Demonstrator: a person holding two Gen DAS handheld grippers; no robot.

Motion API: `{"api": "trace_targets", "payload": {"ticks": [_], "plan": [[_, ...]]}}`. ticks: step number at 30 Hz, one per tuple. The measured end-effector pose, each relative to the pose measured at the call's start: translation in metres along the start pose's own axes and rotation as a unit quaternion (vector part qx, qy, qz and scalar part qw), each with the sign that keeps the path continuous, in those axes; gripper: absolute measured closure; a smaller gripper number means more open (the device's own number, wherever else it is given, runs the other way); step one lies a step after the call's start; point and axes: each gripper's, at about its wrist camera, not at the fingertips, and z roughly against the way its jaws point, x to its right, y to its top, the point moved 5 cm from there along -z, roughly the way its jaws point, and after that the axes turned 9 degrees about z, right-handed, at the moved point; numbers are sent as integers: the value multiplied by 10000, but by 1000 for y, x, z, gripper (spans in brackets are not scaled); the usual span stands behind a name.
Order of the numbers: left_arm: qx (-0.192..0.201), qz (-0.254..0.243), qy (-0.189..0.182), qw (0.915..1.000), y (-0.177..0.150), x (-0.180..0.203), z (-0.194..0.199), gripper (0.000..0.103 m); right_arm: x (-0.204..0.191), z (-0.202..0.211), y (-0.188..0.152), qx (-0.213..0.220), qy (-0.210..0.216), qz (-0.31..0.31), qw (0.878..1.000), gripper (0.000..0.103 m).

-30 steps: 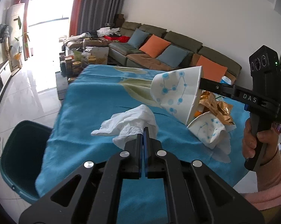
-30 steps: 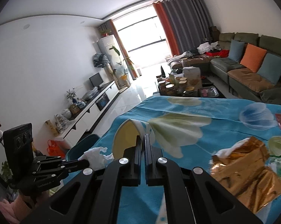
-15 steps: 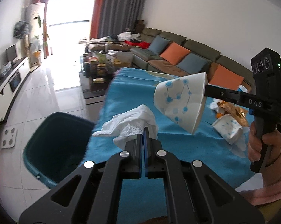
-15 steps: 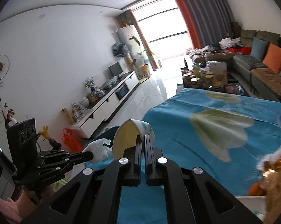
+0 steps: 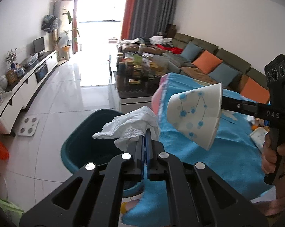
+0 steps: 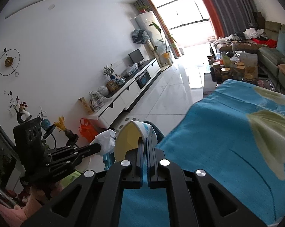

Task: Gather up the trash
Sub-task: 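Carry the tissue with the left gripper and release it into the teal bin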

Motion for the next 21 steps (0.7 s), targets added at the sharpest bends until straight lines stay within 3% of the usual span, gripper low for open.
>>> {"api": "trace_targets", "payload": {"ticks": [21], "plan": [[-437,526,433,9967,-17,-52,-54,101,-18,-89,12,-656,-70,117,9978,101]]}}
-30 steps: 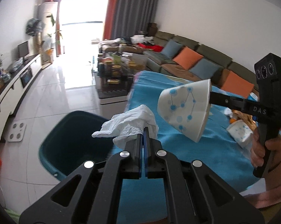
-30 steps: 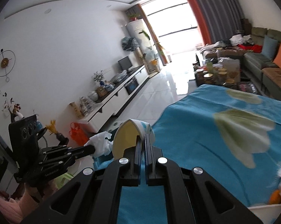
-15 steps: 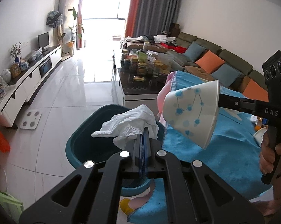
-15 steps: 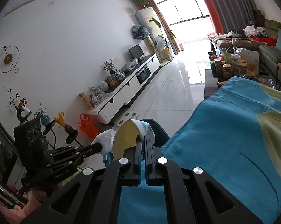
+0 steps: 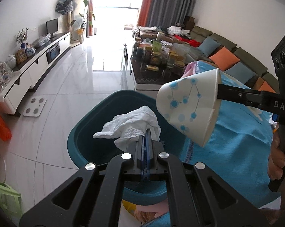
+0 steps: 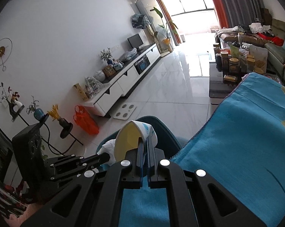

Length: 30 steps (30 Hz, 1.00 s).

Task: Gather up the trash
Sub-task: 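Carry the tissue with the left gripper and release it into the teal bin, then move the left gripper back over the table to the trash pile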

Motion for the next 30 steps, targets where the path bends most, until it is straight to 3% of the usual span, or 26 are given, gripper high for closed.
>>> {"api": "trace_targets", "payload": {"ticks": [13,18,22,25,27,30], "plan": [[-265,286,101,9992,2,-12,-40,99,2,-41,-5,-542,-39,-155,9984,94],[-231,454,97,9987,1,-16,-46,83,4,-34,-6,-511,10,-189,9985,90],[-107,462,87,9988,0,-10,-40,78,7,-20,-9,-399,10,-189,9990,88],[112,302,15,9995,1,1,-26,72,10,-2,-12,-263,8,-167,9995,77],[301,121,-70,9994,1,16,-13,64,11,15,-15,-145,-32,-89,9999,77],[482,-195,-310,9982,-3,45,3,60,11,43,-19,54,-131,78,9999,73]]}}
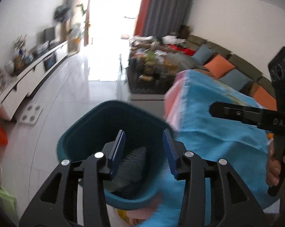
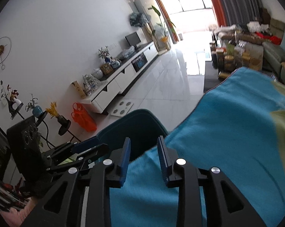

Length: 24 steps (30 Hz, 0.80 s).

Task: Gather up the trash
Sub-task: 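Move the left gripper back over the table to the trash pile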

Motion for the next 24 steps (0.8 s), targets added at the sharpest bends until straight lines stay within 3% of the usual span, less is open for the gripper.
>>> {"api": "trace_targets", "payload": {"ticks": [2,8,15,19,24], "plan": [[52,-223,-284,9993,-2,26,7,57,3,19,-4,149,-93,94,9998,66],[-120,-805,-1173,9898,-22,104,14,54,30,94,-29,536,-630,60,9966,62],[-631,-1419,-2217,9627,-66,206,10,50,86,176,-78,798,-1555,-601,9828,61],[-888,-1751,-2629,9447,-94,251,11,43,116,222,-113,933,-2069,-1046,9683,59],[-1288,-1824,-3023,9267,-116,296,0,36,145,265,-159,1083,-2568,-1639,9463,57]]}}
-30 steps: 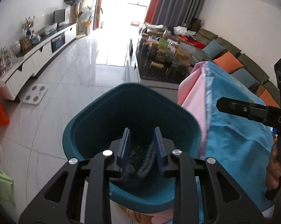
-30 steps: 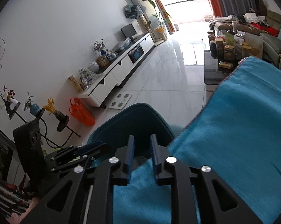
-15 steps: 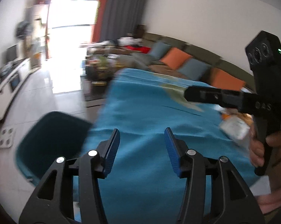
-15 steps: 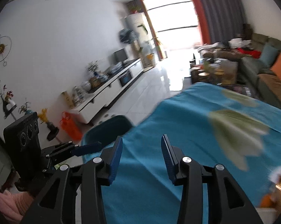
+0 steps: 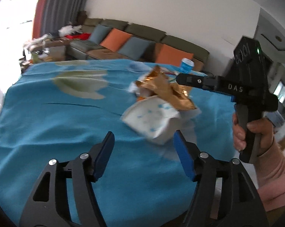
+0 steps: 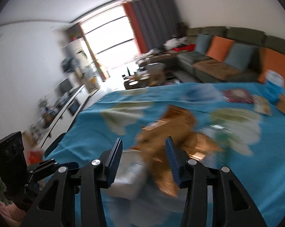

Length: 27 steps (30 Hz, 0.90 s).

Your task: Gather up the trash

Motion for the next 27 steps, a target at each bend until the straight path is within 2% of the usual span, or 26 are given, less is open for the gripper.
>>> {"api": "trace_targets", "payload": {"ticks": [4,8,14,17,19,22,27], "plan": [[-298,57,-88,9995,0,5,-24,33,29,3,-16,-69,-147,-361,9992,56],[-531,117,36,9985,-4,4,-37,33,47,4,-29,-141,-165,-542,9983,56],[-681,438,-110,9967,0,-3,-44,31,45,-4,-30,-120,-51,-603,9981,56],[-749,658,-332,9945,2,-7,-44,29,43,-6,-29,-128,-25,-570,9983,67],[-794,831,-469,9923,4,-10,-44,27,44,-8,-31,-135,-10,-588,9982,84],[-880,1085,-604,9884,8,-16,-48,27,44,-7,-32,-141,59,-607,9980,91],[-916,1327,-796,9837,11,-20,-53,29,39,-5,-34,-137,159,-533,9984,93]]}}
